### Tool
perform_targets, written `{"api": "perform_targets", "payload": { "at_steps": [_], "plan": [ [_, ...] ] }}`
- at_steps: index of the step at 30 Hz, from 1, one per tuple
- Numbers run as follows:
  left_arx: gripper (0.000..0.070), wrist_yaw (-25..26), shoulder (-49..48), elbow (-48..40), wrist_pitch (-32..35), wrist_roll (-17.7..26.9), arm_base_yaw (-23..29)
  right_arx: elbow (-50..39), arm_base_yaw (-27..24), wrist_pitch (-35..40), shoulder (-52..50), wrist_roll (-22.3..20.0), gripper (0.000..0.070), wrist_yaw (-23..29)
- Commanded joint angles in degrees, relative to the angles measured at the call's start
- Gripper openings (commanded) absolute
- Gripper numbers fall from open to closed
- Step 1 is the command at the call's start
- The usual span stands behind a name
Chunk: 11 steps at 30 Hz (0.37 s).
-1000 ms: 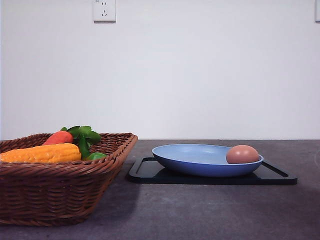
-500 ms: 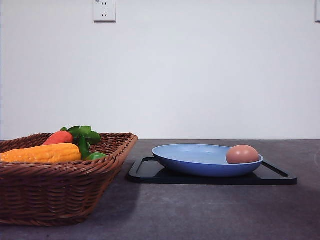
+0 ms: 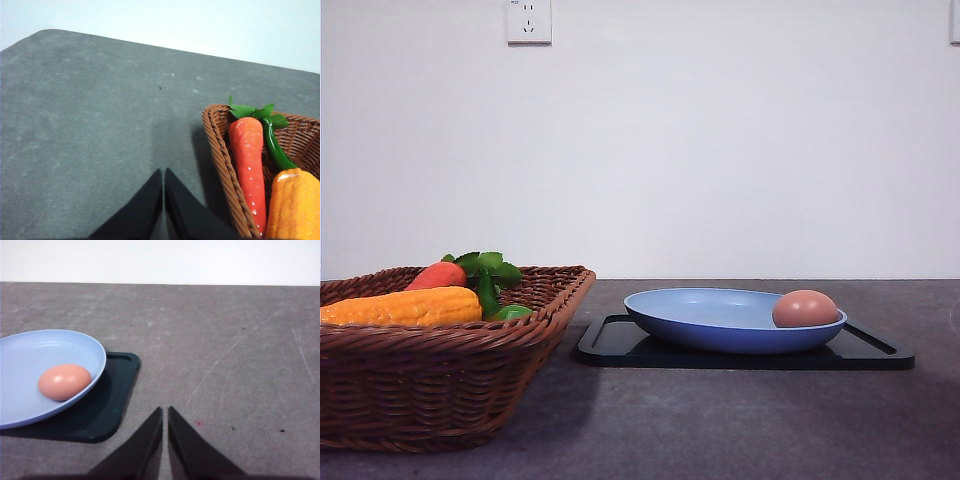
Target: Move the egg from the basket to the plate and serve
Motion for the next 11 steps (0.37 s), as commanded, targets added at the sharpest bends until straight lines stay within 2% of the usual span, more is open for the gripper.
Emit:
{"api": "perform_targets", "payload": {
  "at_steps": [1,11],
  "plan": [
    [0.0,0.22,-0.09,-1.11,-0.48,-0.09,0.11,-0.28,-0.07,0.52,-0.09,0.63,0.0,0.0],
    [0.0,0.22,-0.09,-1.11,-0.48,-0.11,0.11,-0.28,-0.07,0.46,-0.09,0.63,0.0,0.02]
  ]
}}
